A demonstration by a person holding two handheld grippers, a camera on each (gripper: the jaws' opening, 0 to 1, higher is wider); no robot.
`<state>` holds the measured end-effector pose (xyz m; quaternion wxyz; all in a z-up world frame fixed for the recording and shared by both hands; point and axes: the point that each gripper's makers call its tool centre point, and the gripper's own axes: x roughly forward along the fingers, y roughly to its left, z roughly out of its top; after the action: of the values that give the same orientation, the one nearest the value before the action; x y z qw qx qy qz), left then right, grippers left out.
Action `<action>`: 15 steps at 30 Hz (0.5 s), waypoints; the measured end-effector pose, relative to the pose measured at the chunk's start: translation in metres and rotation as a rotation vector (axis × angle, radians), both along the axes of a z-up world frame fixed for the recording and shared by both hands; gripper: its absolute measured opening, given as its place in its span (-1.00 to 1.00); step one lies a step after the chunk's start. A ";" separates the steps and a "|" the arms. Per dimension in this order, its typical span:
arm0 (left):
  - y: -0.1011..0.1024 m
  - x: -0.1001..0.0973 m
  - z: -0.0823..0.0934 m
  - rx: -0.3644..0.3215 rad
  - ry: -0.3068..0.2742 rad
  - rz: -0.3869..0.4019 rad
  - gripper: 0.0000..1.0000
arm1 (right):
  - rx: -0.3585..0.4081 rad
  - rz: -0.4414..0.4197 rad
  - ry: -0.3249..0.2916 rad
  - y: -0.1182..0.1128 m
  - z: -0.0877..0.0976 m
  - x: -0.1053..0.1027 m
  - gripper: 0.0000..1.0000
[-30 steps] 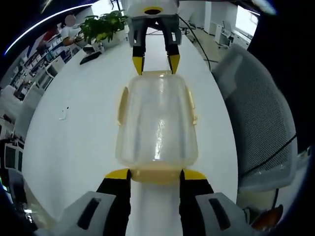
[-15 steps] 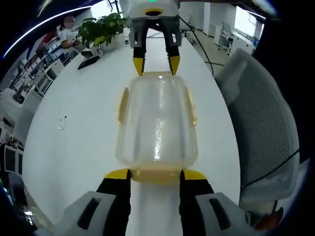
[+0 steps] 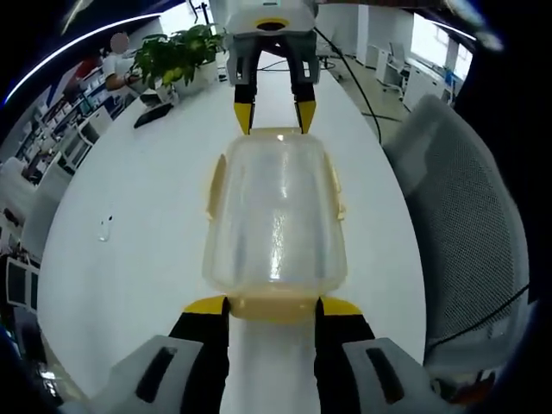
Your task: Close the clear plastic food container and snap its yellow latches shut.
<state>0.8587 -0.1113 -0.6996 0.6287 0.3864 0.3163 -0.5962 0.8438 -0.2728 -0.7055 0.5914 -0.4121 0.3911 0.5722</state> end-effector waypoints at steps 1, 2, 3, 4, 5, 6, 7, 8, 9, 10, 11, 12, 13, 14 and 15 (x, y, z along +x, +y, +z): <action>-0.002 0.001 0.000 -0.001 -0.001 -0.002 -0.36 | -0.002 -0.001 -0.001 -0.002 0.000 0.000 -0.29; -0.004 0.001 -0.001 -0.002 -0.002 -0.003 -0.36 | -0.003 -0.003 -0.001 -0.004 0.000 0.001 -0.29; -0.006 0.002 -0.001 -0.003 -0.002 -0.004 -0.36 | -0.005 -0.004 -0.002 -0.006 -0.001 0.001 -0.29; -0.008 0.002 -0.001 -0.004 -0.002 -0.005 -0.36 | -0.006 -0.004 -0.002 -0.008 -0.001 0.001 -0.29; -0.010 0.003 -0.001 -0.006 -0.002 -0.005 -0.36 | -0.008 -0.005 -0.004 -0.010 -0.001 0.001 -0.29; -0.012 0.003 -0.001 -0.007 -0.003 -0.006 -0.36 | -0.010 -0.006 -0.003 -0.012 -0.001 0.001 -0.29; -0.013 0.003 -0.002 -0.007 -0.003 -0.007 -0.36 | -0.011 -0.006 -0.004 -0.013 -0.001 0.002 -0.29; -0.016 0.003 -0.002 -0.008 -0.003 -0.009 -0.36 | -0.015 -0.007 -0.003 -0.015 -0.002 0.002 -0.29; -0.017 0.003 -0.002 -0.009 -0.003 -0.010 -0.36 | -0.016 -0.007 -0.003 -0.017 -0.003 0.002 -0.29; -0.019 0.003 -0.003 -0.011 -0.002 -0.010 -0.36 | -0.020 -0.007 -0.002 -0.019 -0.003 0.002 -0.29; -0.021 0.004 -0.003 -0.012 -0.001 -0.010 -0.36 | -0.023 -0.006 -0.003 -0.021 -0.004 0.003 -0.29; -0.023 0.004 -0.004 -0.015 -0.003 -0.010 -0.36 | -0.026 -0.007 -0.002 -0.023 -0.004 0.003 -0.29; -0.025 0.004 -0.004 -0.015 -0.001 -0.010 -0.36 | -0.028 -0.007 -0.002 -0.024 -0.004 0.003 -0.29; -0.026 0.004 -0.004 -0.016 0.001 -0.010 -0.36 | -0.031 -0.007 -0.001 -0.027 -0.005 0.003 -0.29; -0.027 0.004 -0.004 -0.017 0.001 -0.011 -0.36 | -0.034 -0.007 0.000 -0.028 -0.005 0.003 -0.29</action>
<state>0.8625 -0.1386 -0.7040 0.6284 0.3823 0.3093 -0.6027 0.8467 -0.3008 -0.7106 0.5865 -0.4205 0.4022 0.5634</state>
